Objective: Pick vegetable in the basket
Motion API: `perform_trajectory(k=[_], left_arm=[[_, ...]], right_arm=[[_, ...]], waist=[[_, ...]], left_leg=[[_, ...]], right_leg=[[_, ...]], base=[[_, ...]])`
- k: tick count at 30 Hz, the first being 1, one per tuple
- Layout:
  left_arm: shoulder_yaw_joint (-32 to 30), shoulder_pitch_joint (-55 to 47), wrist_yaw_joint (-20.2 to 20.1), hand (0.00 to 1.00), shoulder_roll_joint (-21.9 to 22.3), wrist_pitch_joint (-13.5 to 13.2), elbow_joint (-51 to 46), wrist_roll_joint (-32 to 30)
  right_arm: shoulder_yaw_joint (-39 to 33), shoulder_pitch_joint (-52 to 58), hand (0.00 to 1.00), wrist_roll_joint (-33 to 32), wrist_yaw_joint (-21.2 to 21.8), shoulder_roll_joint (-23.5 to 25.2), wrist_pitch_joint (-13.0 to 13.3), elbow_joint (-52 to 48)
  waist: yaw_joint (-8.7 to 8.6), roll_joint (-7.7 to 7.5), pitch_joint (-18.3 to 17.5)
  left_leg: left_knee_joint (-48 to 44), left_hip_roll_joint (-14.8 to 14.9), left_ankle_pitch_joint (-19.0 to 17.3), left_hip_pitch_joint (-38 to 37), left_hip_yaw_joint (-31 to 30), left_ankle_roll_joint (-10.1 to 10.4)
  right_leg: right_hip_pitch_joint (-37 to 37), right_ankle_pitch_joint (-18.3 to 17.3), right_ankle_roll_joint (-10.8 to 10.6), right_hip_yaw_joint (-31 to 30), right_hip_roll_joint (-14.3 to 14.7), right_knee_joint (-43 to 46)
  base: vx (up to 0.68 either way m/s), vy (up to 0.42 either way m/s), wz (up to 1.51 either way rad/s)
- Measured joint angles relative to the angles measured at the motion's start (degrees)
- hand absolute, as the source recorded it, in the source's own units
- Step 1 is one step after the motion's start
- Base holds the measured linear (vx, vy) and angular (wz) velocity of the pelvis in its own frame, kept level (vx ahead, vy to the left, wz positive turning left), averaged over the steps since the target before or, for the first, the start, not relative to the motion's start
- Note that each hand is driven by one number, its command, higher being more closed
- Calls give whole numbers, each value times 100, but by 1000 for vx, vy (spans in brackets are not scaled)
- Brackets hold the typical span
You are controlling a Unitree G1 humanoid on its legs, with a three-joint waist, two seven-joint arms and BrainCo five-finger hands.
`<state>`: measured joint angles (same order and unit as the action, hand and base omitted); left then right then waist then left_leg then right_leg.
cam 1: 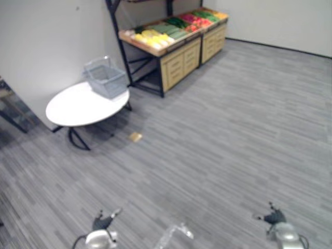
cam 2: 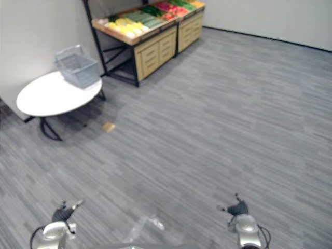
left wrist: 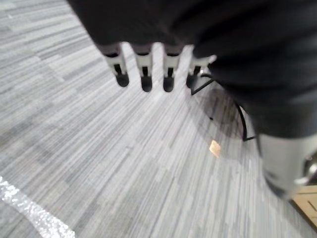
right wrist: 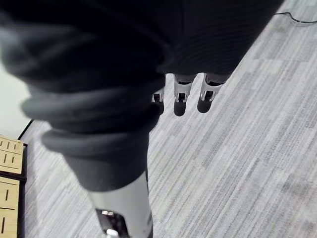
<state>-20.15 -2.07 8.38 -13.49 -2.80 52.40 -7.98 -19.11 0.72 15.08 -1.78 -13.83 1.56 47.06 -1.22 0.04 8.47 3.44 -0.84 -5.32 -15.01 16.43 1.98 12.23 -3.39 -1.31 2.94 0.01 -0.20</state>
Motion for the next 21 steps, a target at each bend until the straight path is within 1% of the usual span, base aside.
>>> perform_trajectory(k=[1,4,12,17,21], left_arm=[[4,-1,0,0,-1,-18,0,0],[15,-47,6,0,-1,-49,0,0],[71,-74,5,0,15,-51,0,2],[72,-130,6,0,43,-51,0,1],[92,-165,8,0,206,-51,15,2]], right_arm=[[35,38,0,74,-1,-66,37,-97],[165,121,0,106,-12,-208,47,-147],[167,189,0,242,-15,-206,41,-146],[166,187,0,245,-21,-206,38,-113],[164,186,0,245,-23,-192,30,-31]], waist=[[-10,0,1],[-18,6,-4],[-30,-17,-23],[-28,-35,-56],[-35,-29,-86]], left_leg=[[-7,-19,-22,-3,-4,0],[-10,-19,-36,-8,-24,-4],[41,-5,10,32,-109,-67],[52,-8,40,96,-158,-66],[128,-38,57,140,-275,-60]], right_leg=[[-11,-72,8,4,-24,54],[-26,-90,17,29,-27,87],[-103,-88,19,144,-13,115],[-103,-64,-7,195,-13,16],[-104,-62,-7,293,-27,-27]], base=[[-64,-23,3],[-104,-34,4],[-85,-40,6],[-11,-24,6],[22,-24,12]])
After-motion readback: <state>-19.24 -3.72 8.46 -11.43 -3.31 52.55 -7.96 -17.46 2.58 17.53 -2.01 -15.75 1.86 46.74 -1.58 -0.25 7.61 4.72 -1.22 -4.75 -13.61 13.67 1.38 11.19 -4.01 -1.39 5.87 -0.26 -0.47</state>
